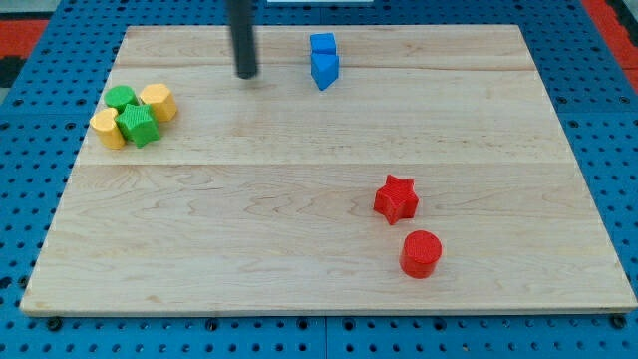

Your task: Separate the green blocks from the yellow blocks

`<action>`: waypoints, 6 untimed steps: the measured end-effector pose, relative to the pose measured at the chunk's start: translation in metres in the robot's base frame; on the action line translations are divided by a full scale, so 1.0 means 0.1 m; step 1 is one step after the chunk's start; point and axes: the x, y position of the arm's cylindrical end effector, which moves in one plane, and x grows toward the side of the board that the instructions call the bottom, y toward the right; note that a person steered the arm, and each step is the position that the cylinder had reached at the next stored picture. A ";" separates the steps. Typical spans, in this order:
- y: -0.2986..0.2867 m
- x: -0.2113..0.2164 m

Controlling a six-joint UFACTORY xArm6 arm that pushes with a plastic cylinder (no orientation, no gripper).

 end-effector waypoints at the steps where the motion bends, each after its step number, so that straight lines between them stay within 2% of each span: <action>1: -0.97 -0.02; 2: -1.26 0.28; 4: -1.07 1.02; 6: -0.54 1.39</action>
